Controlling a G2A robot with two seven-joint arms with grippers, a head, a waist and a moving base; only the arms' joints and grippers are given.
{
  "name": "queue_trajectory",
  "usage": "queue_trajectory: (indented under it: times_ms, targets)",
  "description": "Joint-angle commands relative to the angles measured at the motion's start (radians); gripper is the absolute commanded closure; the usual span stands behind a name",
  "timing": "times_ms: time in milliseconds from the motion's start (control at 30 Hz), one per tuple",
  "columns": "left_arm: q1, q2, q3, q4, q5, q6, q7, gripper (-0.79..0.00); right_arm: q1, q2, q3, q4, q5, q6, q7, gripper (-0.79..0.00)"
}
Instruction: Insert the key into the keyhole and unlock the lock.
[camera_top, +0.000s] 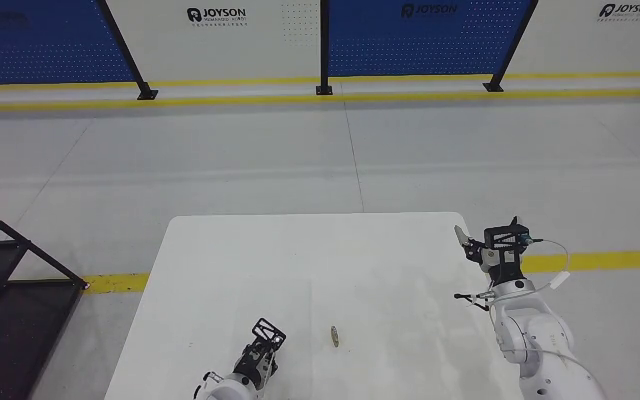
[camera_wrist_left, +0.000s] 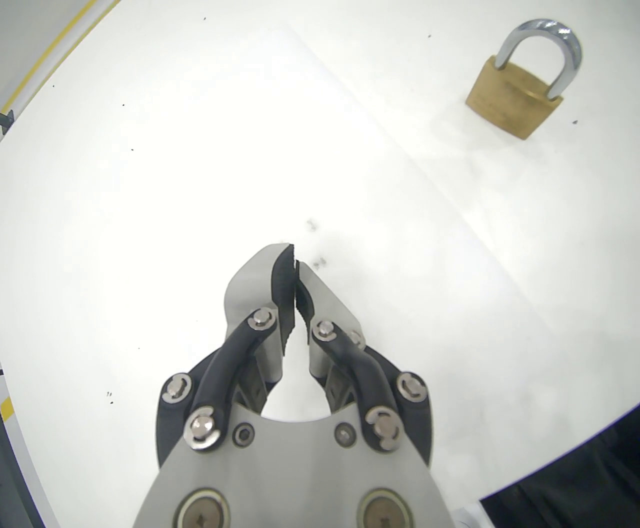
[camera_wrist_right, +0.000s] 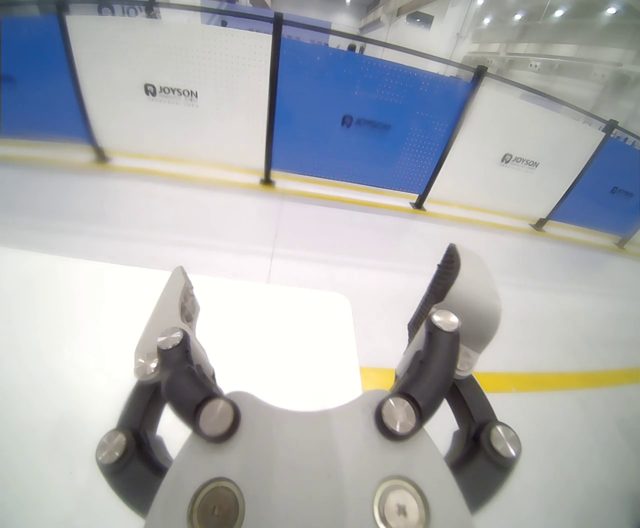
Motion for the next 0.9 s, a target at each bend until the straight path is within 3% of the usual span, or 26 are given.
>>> queue_trajectory:
  times_ms: [0,233,400,567,700,867]
  targets:
    - [0.009,0.002,-0.007,-0.008,-0.003,-0.003,0.007,0.0,0.0,0.0,0.0,0.0,0.0,0.0,0.0,-0.785]
    - [0.025,0.005,-0.022,-0.024,-0.035,-0.017,0.045,0.0,0.0,0.0,0.0,0.0,0.0,0.0,0.0,-0.785]
    - [0.058,0.012,-0.057,-0.056,-0.096,-0.057,0.156,0.0,0.0,0.0,0.0,0.0,0.0,0.0,0.0,-0.785]
    - [0.107,0.029,-0.155,-0.08,-0.218,-0.234,0.393,0.0,0.0,0.0,0.0,0.0,0.0,0.0,0.0,-0.785]
    - [0.14,0.048,-0.256,-0.029,-0.314,-0.459,0.657,0.0,0.0,0.0,0.0,0.0,0.0,0.0,0.0,-0.785]
    - [0.13,0.065,-0.344,0.063,-0.377,-0.678,0.903,0.0,-0.003,0.0,0.001,0.009,-0.004,-0.002,0.004,-0.785]
